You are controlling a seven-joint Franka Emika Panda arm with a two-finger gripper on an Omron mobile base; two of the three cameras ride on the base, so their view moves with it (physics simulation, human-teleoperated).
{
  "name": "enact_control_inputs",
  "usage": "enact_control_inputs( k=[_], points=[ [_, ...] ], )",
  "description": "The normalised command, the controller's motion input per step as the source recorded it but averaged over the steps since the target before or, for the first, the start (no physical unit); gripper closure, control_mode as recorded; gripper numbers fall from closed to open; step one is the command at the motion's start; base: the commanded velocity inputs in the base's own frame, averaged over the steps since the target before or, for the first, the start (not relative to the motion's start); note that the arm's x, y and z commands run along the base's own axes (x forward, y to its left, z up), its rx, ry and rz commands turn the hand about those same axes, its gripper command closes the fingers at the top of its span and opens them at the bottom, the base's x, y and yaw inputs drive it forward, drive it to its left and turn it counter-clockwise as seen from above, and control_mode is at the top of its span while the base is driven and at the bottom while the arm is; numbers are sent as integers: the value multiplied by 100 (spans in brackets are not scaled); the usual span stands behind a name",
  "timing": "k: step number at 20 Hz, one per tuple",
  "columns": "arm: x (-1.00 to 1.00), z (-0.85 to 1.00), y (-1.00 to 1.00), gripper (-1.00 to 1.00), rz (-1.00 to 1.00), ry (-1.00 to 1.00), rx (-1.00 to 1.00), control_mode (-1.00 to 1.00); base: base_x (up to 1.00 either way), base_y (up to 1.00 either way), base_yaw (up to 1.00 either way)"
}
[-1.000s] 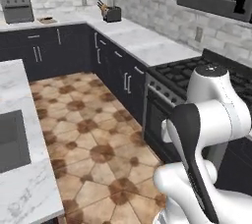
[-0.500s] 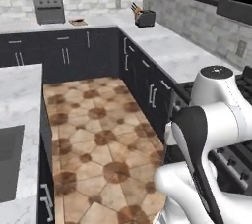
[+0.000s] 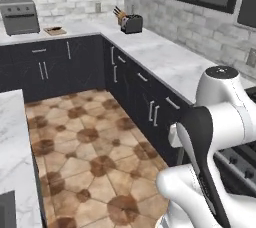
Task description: Retrieve a lemon from the fridge and place it on the cutting board with the fish.
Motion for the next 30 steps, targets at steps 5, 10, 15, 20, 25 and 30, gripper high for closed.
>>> enact_control_inputs(
  k=[5,10,15,20,25,30],
  points=[
    [0,0,0,100,0,0,0,100,80,52,-2],
    [0,0,0,100,0,0,0,100,99,79,-1],
    [0,0,0,100,0,0,0,100,100,87,-3],
    [0,0,0,100,0,0,0,100,100,5,10],
    [0,0,0,100,0,0,0,100,100,-5,14],
    [0,0,0,100,0,0,0,100,100,-4,14]
  ],
)
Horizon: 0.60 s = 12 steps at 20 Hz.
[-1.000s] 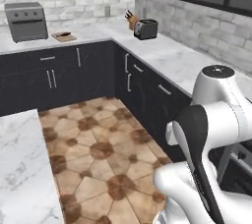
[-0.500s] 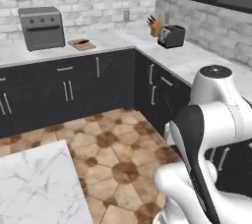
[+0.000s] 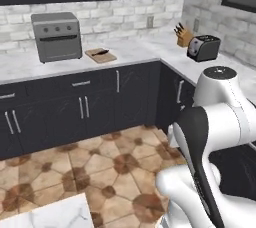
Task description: Retrieve a lemon from the fridge and place it on the cutting board with the fish.
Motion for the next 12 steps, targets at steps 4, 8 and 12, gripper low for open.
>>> enact_control_inputs(
  k=[4,8,12],
  points=[
    [0,0,0,100,0,0,0,100,100,-28,7],
    [0,0,0,100,0,0,0,100,100,-62,8],
    [0,0,0,100,0,0,0,100,100,-20,5]
  ],
)
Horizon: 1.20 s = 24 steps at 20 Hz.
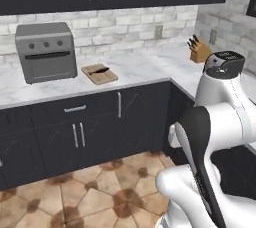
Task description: Retrieve a lemon from the fridge and place it on the cutting board with the fish.
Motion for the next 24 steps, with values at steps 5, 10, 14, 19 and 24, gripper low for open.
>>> enact_control_inputs(
  k=[5,10,14,19,24],
  points=[
    [0,0,0,100,0,0,0,100,100,36,3],
    [0,0,0,100,0,0,0,100,100,16,3],
    [0,0,0,100,0,0,0,100,100,4,1],
    [0,0,0,100,0,0,0,100,95,36,3],
    [0,0,0,100,0,0,0,100,62,0,16]
  ],
)
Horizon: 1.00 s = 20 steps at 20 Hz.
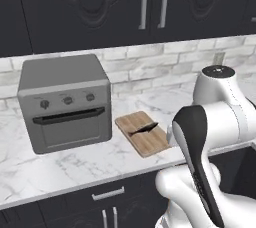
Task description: Retrieve a lemon from the fridge and place it on the cutting board with the fish.
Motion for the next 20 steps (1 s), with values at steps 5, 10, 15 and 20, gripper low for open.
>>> enact_control_inputs(
  k=[5,10,15,20],
  points=[
    [0,0,0,100,0,0,0,100,61,0,9],
    [0,0,0,100,0,0,0,100,83,0,11],
    [0,0,0,100,0,0,0,100,24,0,2],
    [0,0,0,100,0,0,0,100,1,0,0]
  ],
)
